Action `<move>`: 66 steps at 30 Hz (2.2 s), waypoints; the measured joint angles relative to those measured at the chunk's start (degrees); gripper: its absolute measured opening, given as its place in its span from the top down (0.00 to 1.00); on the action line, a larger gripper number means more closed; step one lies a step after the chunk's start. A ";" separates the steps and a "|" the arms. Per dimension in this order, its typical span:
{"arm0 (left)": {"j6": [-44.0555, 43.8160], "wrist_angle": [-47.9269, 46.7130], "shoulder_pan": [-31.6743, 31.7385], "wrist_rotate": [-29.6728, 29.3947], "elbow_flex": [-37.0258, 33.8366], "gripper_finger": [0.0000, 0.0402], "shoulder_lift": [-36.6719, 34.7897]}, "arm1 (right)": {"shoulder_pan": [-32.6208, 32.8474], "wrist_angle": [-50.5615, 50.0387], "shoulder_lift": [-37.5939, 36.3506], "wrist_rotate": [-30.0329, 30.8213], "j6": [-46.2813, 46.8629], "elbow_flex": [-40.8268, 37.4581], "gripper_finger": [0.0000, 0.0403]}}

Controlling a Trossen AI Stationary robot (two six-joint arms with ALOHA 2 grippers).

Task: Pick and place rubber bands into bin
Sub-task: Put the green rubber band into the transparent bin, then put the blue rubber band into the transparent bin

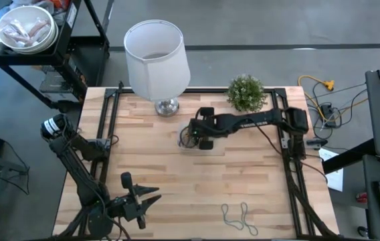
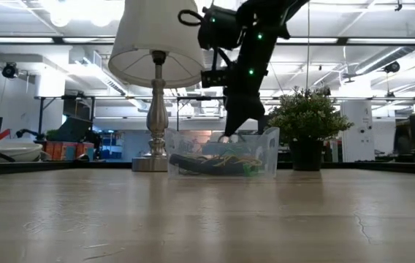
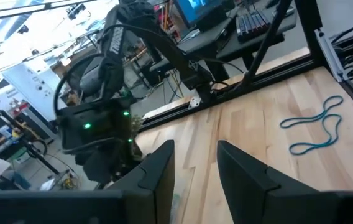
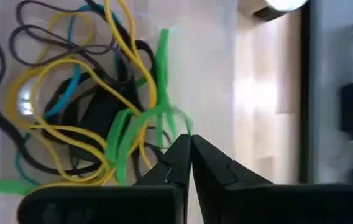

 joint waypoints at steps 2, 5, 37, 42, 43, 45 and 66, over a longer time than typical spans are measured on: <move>-0.04 -0.02 0.00 0.01 0.00 0.74 0.00 | -0.99 -0.07 0.00 -3.76 0.02 0.00 0.96; -0.06 -0.02 0.00 0.01 0.01 0.74 -0.01 | -1.43 -0.08 -0.01 -7.50 -0.09 0.00 0.90; 11.76 -0.58 4.07 3.55 -3.08 0.74 0.00 | 34.73 -11.34 -13.77 -7.68 30.70 -0.08 0.64; 13.62 -0.50 4.85 4.08 -3.08 0.74 0.00 | 44.37 -7.25 -9.95 -7.66 38.45 -0.44 0.66; 13.64 -0.55 4.91 4.15 -3.08 0.74 0.00 | 46.07 -6.32 -8.96 -7.58 39.85 -0.44 0.66; 13.64 -0.50 4.98 4.14 -3.09 0.74 0.00 | 48.69 -5.10 -7.06 -7.41 42.57 -0.31 0.67; 9.25 0.04 4.98 8.65 -3.21 0.74 0.00 | 54.58 -21.79 0.56 -13.10 74.80 -1.03 0.73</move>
